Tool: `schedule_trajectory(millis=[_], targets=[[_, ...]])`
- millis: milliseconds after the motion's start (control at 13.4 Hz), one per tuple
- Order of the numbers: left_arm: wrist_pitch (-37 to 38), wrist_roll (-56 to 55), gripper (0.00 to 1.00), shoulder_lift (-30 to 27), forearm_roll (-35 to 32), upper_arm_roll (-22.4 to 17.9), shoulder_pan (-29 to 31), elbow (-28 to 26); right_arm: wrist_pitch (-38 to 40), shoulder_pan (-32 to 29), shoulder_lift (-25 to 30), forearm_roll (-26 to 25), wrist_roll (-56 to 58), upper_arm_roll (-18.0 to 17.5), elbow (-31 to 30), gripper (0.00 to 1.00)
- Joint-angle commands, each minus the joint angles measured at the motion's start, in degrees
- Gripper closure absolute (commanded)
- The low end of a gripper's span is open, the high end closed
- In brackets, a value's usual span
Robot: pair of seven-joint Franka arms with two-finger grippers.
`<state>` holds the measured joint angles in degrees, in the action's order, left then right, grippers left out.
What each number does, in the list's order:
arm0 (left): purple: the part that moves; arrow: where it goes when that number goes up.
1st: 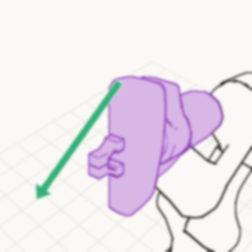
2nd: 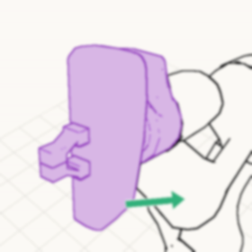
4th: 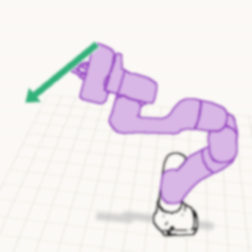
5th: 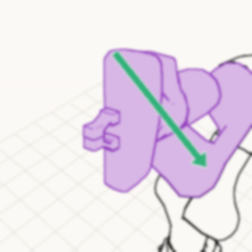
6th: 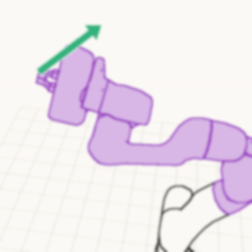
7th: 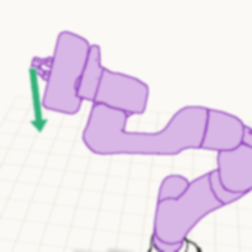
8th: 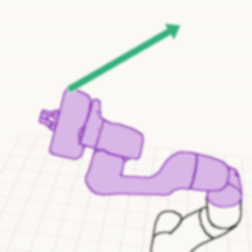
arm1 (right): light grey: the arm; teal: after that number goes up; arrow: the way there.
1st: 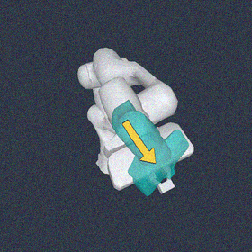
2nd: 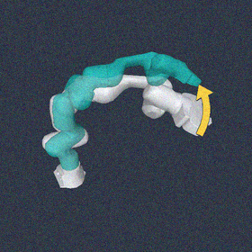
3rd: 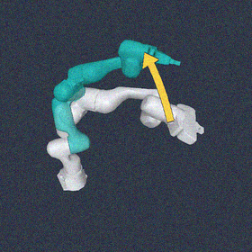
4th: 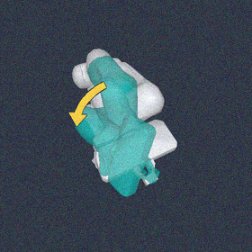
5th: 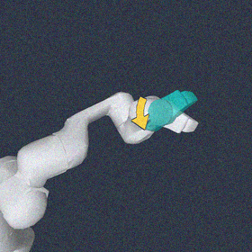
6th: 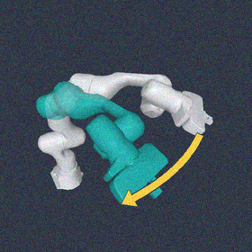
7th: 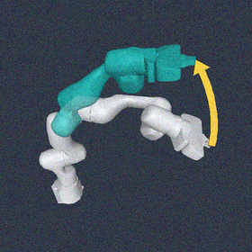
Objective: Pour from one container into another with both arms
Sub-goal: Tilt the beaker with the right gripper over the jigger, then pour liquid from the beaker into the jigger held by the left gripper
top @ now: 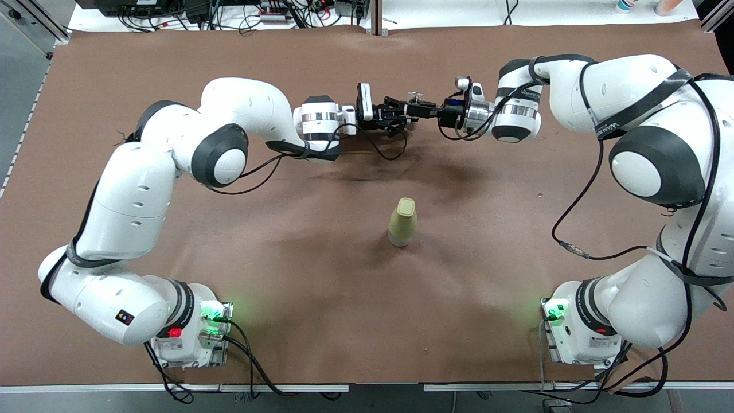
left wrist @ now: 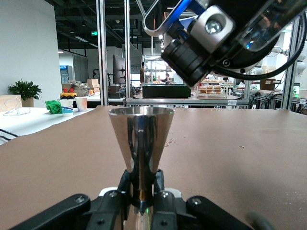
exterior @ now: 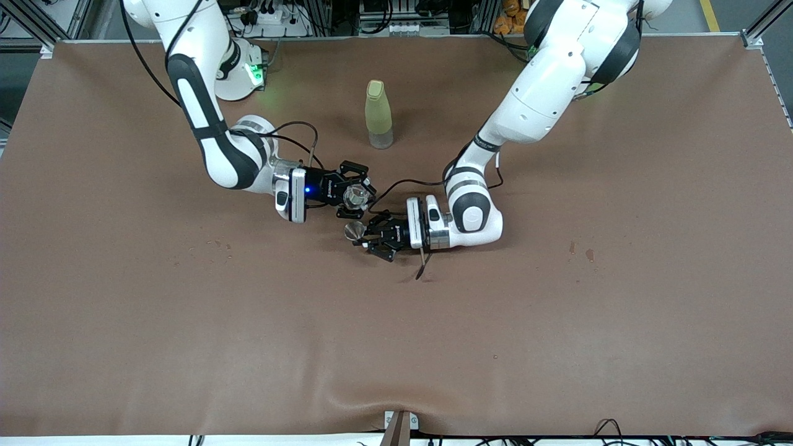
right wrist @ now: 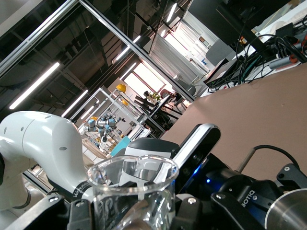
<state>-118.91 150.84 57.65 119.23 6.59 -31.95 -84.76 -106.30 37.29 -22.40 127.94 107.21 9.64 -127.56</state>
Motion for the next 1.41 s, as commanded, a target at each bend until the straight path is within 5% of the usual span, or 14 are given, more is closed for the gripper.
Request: schedule_trajectory(millis=[0, 1340], targets=[[1.05, 1.82, 1.00, -0.09, 1.09, 0.18, 0.31, -0.40, -0.40, 0.15, 2.18, 0.11, -3.23, -0.15, -1.55, 1.00], [1.84, 1.73, 1.00, -1.40, -0.14, 0.18, 1.18, -4.88, -0.31, 0.06, 2.54, 0.11, -19.92, -0.76, -1.20, 1.00]])
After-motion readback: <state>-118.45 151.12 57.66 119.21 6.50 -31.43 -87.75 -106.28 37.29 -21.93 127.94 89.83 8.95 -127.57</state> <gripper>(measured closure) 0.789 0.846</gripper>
